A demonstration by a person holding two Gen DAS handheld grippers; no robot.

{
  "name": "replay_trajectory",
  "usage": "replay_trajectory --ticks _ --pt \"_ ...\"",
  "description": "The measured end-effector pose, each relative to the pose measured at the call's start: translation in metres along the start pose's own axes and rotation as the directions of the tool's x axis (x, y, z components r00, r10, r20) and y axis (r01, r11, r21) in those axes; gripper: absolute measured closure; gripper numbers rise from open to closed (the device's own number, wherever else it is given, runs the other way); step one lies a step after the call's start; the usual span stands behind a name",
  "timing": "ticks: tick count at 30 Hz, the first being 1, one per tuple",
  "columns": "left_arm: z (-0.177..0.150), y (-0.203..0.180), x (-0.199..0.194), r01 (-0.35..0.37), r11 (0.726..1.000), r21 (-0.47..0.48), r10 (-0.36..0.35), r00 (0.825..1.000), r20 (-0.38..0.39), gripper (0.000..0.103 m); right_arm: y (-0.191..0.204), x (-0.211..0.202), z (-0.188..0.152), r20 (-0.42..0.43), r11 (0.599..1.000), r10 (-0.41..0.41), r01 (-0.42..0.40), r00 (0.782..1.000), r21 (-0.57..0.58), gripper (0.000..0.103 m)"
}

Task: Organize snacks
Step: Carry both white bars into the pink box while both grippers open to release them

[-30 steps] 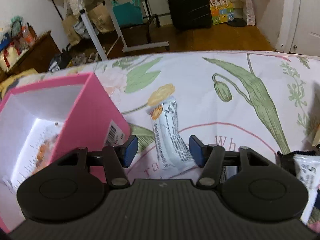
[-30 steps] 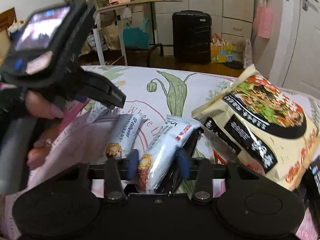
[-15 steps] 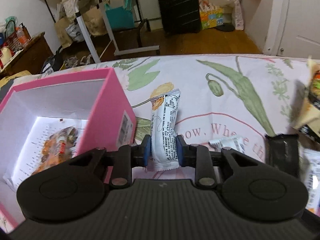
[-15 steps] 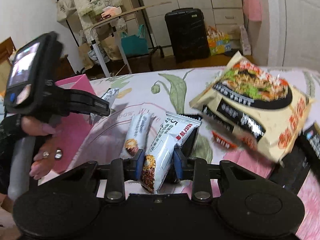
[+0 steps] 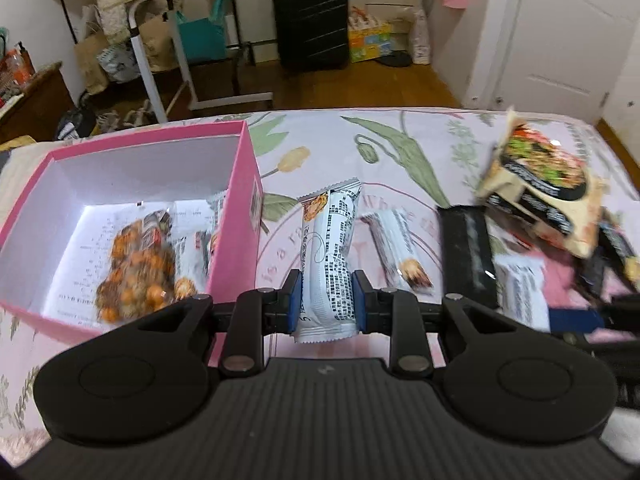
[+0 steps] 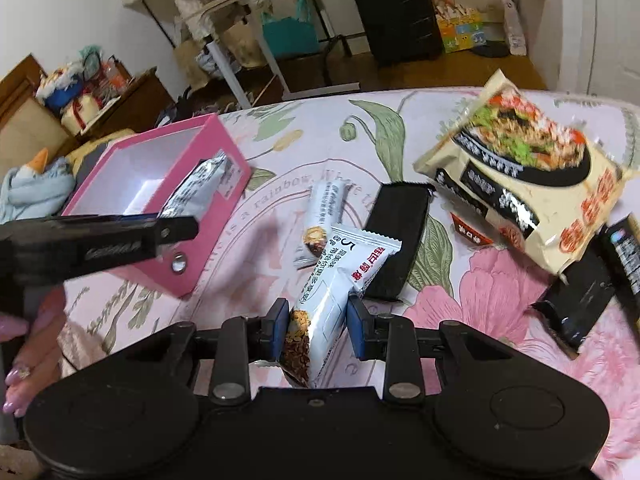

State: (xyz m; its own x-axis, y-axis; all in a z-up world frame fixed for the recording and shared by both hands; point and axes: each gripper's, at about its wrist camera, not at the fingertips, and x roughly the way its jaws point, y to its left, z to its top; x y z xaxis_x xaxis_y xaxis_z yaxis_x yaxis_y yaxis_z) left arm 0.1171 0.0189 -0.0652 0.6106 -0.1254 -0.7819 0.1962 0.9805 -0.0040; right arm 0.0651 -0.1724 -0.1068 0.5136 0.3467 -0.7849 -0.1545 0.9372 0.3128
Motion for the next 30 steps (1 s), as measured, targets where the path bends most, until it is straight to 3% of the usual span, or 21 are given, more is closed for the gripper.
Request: replay_trajectory --ticks 7,15,19,22,30 --pt "-0.006 0.037 -0.060 0.028 0.999 -0.025 -0.026 0.998 0.056 0.078 0.043 -0.022 0.019 -0.012 0.988 0.130 -0.130 0.991 -0.081 0.067" --pt "0.006 0.099 -0.086 -0.066 0.993 -0.093 0.076 0.991 0.113 0.078 0.100 0.000 0.052 -0.032 0.935 0.289 -0.289 0.957 -0.204 0.067" --pt "0.013 0.129 -0.075 -0.134 0.984 -0.114 0.144 0.986 0.081 0.078 0.126 0.024 0.076 -0.028 0.909 0.326 -0.322 0.945 -0.264 0.067" --pt "0.020 0.147 -0.056 -0.163 0.981 -0.109 0.168 0.985 0.037 0.078 0.141 0.053 0.094 -0.078 0.894 0.351 -0.359 0.933 -0.269 0.067" --pt "0.030 0.184 0.015 -0.235 0.966 -0.104 0.223 0.968 -0.115 0.078 0.171 0.132 0.103 -0.204 0.907 0.251 -0.303 0.946 -0.291 0.067"
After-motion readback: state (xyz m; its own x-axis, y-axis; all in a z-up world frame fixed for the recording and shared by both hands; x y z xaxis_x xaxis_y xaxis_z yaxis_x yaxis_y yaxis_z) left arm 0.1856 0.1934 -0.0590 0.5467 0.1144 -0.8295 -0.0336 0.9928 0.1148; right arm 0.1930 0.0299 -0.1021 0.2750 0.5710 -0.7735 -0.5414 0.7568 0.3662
